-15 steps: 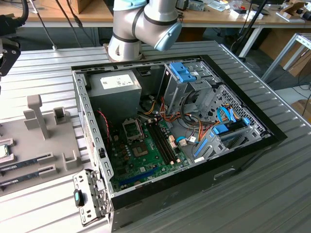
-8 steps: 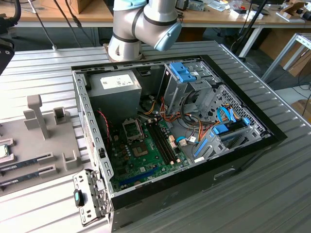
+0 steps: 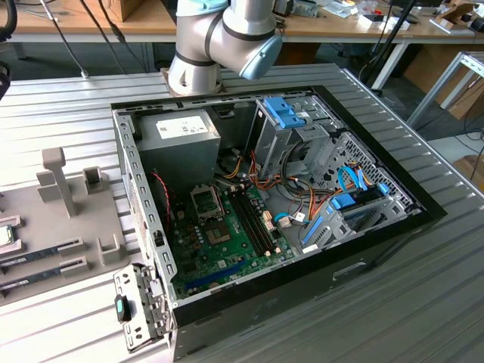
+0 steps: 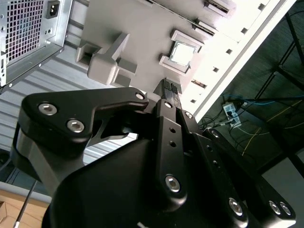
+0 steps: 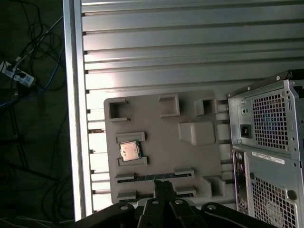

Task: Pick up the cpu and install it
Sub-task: 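Reach for the cpu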

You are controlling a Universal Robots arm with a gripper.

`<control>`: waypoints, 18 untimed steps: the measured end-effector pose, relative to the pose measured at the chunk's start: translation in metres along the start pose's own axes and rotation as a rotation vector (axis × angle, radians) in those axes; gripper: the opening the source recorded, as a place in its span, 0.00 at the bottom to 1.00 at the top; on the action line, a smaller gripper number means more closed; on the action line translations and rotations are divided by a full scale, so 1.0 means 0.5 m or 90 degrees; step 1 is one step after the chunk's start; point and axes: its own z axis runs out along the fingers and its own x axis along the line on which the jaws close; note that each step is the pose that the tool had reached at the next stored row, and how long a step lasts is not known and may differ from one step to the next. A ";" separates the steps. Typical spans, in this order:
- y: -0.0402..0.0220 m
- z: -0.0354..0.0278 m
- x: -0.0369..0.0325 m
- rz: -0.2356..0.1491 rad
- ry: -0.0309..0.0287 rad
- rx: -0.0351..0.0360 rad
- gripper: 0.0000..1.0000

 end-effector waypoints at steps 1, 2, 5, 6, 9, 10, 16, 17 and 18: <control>0.000 0.000 0.001 0.000 0.0000 0.0000 0.11; 0.000 0.000 0.005 0.000 0.0000 0.0000 0.11; -0.001 0.000 0.012 0.000 0.0000 0.0000 0.11; -0.001 0.000 0.014 0.000 0.0000 0.0000 0.11; -0.002 0.000 0.020 0.000 0.0000 0.0000 0.11; -0.002 0.000 0.022 0.000 0.0000 0.0000 0.11; -0.004 -0.001 0.054 0.000 0.0000 0.0000 0.11; -0.005 -0.001 0.065 0.000 0.0000 0.0000 0.11; -0.006 -0.002 0.078 0.000 0.0000 0.0000 0.11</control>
